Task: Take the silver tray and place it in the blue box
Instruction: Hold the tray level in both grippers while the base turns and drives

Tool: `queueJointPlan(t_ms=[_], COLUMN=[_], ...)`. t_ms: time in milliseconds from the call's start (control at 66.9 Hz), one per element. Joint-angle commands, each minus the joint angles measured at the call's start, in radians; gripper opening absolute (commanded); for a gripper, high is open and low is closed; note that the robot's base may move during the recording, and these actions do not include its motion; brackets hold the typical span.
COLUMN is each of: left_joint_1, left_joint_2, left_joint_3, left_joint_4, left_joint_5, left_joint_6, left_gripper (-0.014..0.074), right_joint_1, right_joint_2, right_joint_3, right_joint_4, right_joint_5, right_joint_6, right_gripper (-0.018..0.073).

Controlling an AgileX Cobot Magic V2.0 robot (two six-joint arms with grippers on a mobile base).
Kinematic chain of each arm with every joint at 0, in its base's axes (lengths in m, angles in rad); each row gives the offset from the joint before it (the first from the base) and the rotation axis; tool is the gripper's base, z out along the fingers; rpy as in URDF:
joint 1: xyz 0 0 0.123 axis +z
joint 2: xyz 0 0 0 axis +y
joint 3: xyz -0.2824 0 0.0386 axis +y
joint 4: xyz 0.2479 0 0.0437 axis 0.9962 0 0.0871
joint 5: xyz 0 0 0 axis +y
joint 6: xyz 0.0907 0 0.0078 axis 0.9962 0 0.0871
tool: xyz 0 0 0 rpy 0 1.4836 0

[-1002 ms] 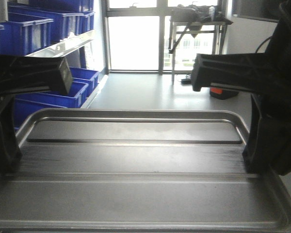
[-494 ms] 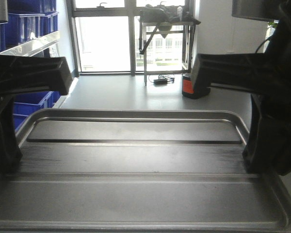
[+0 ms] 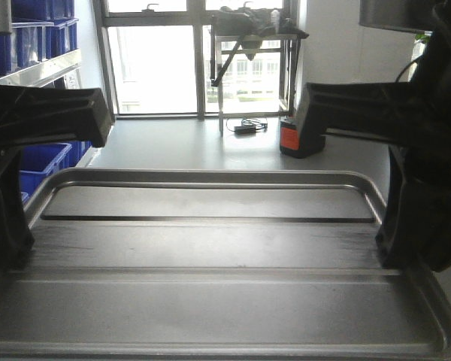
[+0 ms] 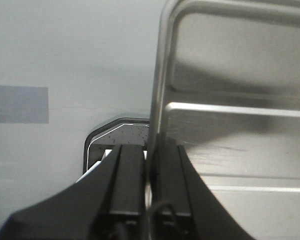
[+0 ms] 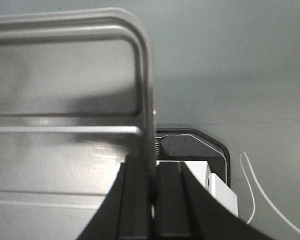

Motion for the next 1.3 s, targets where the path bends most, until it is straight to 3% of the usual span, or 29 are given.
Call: queueJointPlan(t_ms=[0,1286], left_joint_1=[-0.004,-0.004], left_joint_2=[-0.031,-0.031], left_joint_3=[-0.026,-0.026], left_joint_4=[0.041,0.041], left_joint_5=[0.047,0.047], left_joint_6=[-0.01,-0.01], left_gripper=[-0.0009,-0.0009], right_joint_1=[-0.006,-0.006], right_joint_2=[-0.027,-0.027], right_joint_3=[-0.021,-0.021], right_joint_4=[-0.052,-0.052], right_joint_5=[0.027,0.027], right_joint_6=[-0.003,-0.003], right_gripper=[0.005,0.005])
